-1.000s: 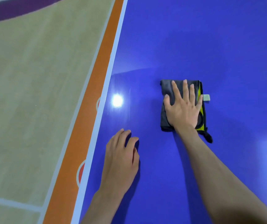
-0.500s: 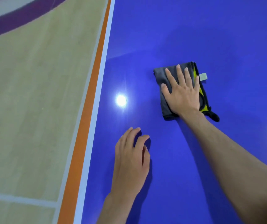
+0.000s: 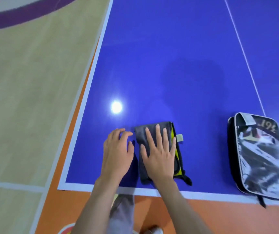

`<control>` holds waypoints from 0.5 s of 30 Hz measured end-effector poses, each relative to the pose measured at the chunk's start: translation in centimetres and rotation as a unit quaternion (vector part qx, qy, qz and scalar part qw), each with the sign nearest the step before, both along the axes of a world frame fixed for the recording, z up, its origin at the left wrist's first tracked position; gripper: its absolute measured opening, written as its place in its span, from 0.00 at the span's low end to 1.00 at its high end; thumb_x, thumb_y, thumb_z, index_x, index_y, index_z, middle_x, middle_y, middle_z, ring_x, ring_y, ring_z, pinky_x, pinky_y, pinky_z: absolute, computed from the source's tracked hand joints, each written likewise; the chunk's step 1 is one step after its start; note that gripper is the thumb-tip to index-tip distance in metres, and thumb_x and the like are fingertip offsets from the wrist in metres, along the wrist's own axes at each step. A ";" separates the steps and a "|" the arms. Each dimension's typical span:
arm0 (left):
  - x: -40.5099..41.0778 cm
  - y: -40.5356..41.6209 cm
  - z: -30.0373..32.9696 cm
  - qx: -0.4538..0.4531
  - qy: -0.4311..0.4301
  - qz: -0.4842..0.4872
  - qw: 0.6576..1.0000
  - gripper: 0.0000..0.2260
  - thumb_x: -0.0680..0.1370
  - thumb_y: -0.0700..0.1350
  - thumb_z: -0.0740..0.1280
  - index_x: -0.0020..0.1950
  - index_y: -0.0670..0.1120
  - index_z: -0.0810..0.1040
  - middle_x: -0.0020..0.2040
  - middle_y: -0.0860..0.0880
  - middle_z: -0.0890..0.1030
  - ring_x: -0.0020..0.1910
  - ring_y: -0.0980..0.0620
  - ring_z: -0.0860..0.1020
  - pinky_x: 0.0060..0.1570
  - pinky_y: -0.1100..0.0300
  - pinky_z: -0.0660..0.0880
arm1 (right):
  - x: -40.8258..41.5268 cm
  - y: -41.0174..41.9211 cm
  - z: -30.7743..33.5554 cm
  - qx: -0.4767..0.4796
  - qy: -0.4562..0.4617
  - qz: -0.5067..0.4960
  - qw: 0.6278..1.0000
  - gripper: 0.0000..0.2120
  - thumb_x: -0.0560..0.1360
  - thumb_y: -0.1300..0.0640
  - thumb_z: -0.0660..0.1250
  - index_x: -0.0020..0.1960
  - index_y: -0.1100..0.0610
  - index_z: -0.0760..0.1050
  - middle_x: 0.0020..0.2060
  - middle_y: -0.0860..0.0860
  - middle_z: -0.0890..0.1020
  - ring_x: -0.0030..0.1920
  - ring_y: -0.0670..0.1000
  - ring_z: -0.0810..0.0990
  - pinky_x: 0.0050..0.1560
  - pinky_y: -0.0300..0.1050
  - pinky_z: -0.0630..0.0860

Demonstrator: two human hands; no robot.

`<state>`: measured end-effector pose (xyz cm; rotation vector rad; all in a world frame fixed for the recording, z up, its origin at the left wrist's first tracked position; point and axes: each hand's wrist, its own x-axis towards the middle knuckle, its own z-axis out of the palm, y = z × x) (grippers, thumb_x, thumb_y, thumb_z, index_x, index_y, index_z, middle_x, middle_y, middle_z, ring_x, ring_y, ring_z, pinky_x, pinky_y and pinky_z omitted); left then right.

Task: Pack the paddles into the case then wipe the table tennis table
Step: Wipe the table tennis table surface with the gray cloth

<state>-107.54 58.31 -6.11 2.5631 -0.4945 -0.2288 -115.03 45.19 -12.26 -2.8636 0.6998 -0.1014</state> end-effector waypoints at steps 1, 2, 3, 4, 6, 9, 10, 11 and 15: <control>-0.9 -0.1 0.2 -0.003 -0.004 -0.003 1.000 0.12 0.81 0.42 0.67 0.64 0.48 0.79 0.67 0.48 0.76 0.72 0.48 0.69 0.66 0.45 0.71 | -1.8 0.7 0.1 0.002 0.000 -0.003 1.000 0.29 0.83 0.39 0.57 0.83 0.44 0.60 0.83 0.52 0.59 0.83 0.55 0.53 0.80 0.65 0.55; -1.6 -0.2 0.3 -0.005 -0.009 -0.004 1.000 0.12 0.80 0.42 0.68 0.64 0.48 0.80 0.67 0.48 0.76 0.71 0.47 0.70 0.65 0.45 0.71 | -3.5 1.2 0.2 0.004 0.003 -0.003 1.000 0.30 0.83 0.39 0.57 0.83 0.43 0.59 0.83 0.52 0.58 0.83 0.55 0.53 0.80 0.65 0.55; -2.2 -0.4 0.4 -0.005 -0.013 -0.005 1.000 0.12 0.80 0.41 0.68 0.63 0.47 0.80 0.66 0.48 0.77 0.71 0.47 0.71 0.65 0.45 0.71 | -5.0 1.7 0.3 0.004 0.009 0.000 1.000 0.30 0.83 0.39 0.57 0.83 0.43 0.59 0.83 0.51 0.58 0.83 0.55 0.52 0.80 0.65 0.55; -2.7 -0.5 0.5 -0.005 -0.017 -0.007 1.000 0.11 0.80 0.41 0.68 0.63 0.47 0.80 0.66 0.48 0.77 0.71 0.47 0.71 0.64 0.45 0.72 | -6.2 2.1 0.3 0.003 0.015 0.004 1.000 0.30 0.83 0.39 0.57 0.83 0.43 0.58 0.83 0.51 0.58 0.84 0.54 0.52 0.80 0.65 0.55; -3.1 -0.8 0.6 -0.005 -0.019 -0.007 1.000 0.11 0.80 0.41 0.68 0.63 0.47 0.80 0.66 0.48 0.77 0.70 0.47 0.71 0.64 0.46 0.71 | -7.4 2.4 0.4 0.001 0.019 0.007 1.000 0.30 0.82 0.40 0.57 0.83 0.42 0.57 0.83 0.50 0.58 0.83 0.54 0.52 0.79 0.65 0.57; -2.9 -1.2 0.5 -0.012 -0.025 -0.006 1.000 0.11 0.80 0.40 0.68 0.62 0.48 0.80 0.67 0.49 0.77 0.71 0.49 0.69 0.65 0.48 0.70 | -6.9 2.3 0.6 0.009 0.016 -0.007 1.000 0.30 0.82 0.40 0.56 0.82 0.40 0.57 0.83 0.48 0.57 0.83 0.53 0.53 0.79 0.65 0.58; -2.6 -1.4 0.4 -0.013 -0.027 -0.006 1.000 0.11 0.80 0.40 0.68 0.62 0.48 0.80 0.67 0.49 0.77 0.71 0.50 0.69 0.66 0.48 0.69 | -6.4 2.2 0.6 0.008 0.017 -0.008 1.000 0.30 0.82 0.40 0.56 0.82 0.39 0.57 0.83 0.48 0.57 0.83 0.53 0.53 0.79 0.65 0.57; -2.2 -1.7 0.2 -0.016 -0.028 -0.006 0.999 0.11 0.81 0.40 0.68 0.62 0.48 0.80 0.67 0.50 0.77 0.71 0.50 0.69 0.66 0.48 0.69 | -5.9 2.0 0.5 0.007 0.015 -0.006 1.000 0.30 0.81 0.39 0.55 0.82 0.39 0.57 0.83 0.48 0.57 0.83 0.53 0.53 0.79 0.65 0.57; 0.2 -2.9 -0.3 -0.032 -0.040 -0.005 0.999 0.11 0.80 0.39 0.68 0.62 0.49 0.80 0.67 0.50 0.76 0.71 0.51 0.70 0.67 0.51 0.68 | -2.8 -0.6 0.2 -0.001 -0.005 0.017 1.000 0.30 0.81 0.39 0.56 0.82 0.39 0.57 0.83 0.48 0.58 0.83 0.52 0.53 0.79 0.65 0.56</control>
